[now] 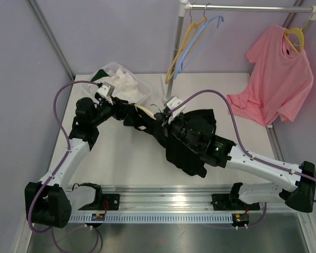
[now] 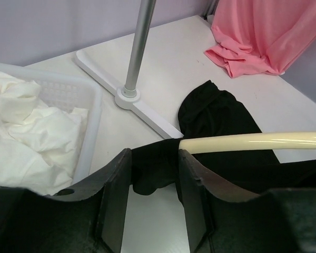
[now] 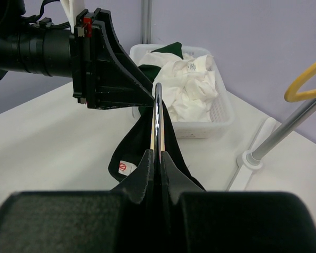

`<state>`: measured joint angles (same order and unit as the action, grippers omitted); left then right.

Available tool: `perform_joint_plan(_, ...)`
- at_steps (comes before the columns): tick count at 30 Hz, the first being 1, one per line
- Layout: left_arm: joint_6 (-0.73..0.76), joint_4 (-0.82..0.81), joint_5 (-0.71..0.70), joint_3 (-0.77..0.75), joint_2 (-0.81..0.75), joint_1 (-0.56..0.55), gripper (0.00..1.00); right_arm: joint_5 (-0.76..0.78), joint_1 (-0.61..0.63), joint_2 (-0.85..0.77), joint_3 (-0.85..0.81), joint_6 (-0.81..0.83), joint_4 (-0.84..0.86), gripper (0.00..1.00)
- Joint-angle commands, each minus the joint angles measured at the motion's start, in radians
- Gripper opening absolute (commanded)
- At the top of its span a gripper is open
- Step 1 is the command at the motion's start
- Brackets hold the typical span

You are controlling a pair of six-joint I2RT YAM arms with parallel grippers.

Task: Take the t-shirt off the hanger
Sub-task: Remove the tshirt from the hanger

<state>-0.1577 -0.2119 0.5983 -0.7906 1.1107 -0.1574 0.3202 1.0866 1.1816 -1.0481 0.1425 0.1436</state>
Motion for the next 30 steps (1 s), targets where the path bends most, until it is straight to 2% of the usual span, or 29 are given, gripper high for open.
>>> perform_joint_plan(1, 0.021, -0.006, 0.0, -0.059, 0.018, 0.001, 0.46, -0.006, 0.009, -0.054, -0.009, -0.003, 0.082, 0.0)
perform_joint_plan(3, 0.026, 0.023, 0.014, -0.074, 0.037, -0.002, 0.48, -0.004, 0.009, -0.062, 0.002, -0.003, 0.094, 0.0)
perform_joint_plan(7, 0.033, 0.02, 0.083, -0.084, 0.064, -0.007, 0.61, 0.031, 0.01, -0.06, 0.002, -0.001, 0.1, 0.0)
perform_joint_plan(10, 0.041, 0.016, 0.103, -0.079, 0.06, -0.007, 0.67, 0.06, 0.01, -0.047, -0.003, 0.009, 0.108, 0.0)
perform_joint_plan(14, 0.05, 0.017, 0.103, -0.078, 0.057, -0.011, 0.66, 0.071, 0.009, -0.031, -0.012, 0.014, 0.111, 0.0)
perform_joint_plan(17, 0.058, 0.028, 0.1, -0.085, 0.061, -0.014, 0.52, 0.059, 0.009, -0.028, -0.012, 0.009, 0.113, 0.0)
perform_joint_plan(18, 0.061, 0.035, 0.1, -0.087, 0.063, -0.016, 0.37, 0.06, 0.009, -0.028, -0.012, 0.008, 0.113, 0.0)
perform_joint_plan(19, 0.063, 0.039, 0.094, -0.09, 0.064, -0.016, 0.32, 0.059, 0.009, -0.03, -0.012, 0.008, 0.114, 0.0)
perform_joint_plan(24, 0.063, 0.045, 0.098, -0.096, 0.074, -0.016, 0.13, 0.074, 0.009, -0.033, -0.007, 0.009, 0.117, 0.0)
perform_joint_plan(25, 0.061, 0.046, 0.094, -0.098, 0.078, -0.016, 0.0, 0.072, 0.009, -0.034, -0.006, 0.008, 0.119, 0.0)
perform_joint_plan(30, 0.032, 0.046, 0.051, -0.105, 0.092, -0.014, 0.0, 0.062, 0.01, -0.056, -0.003, 0.015, 0.071, 0.0)
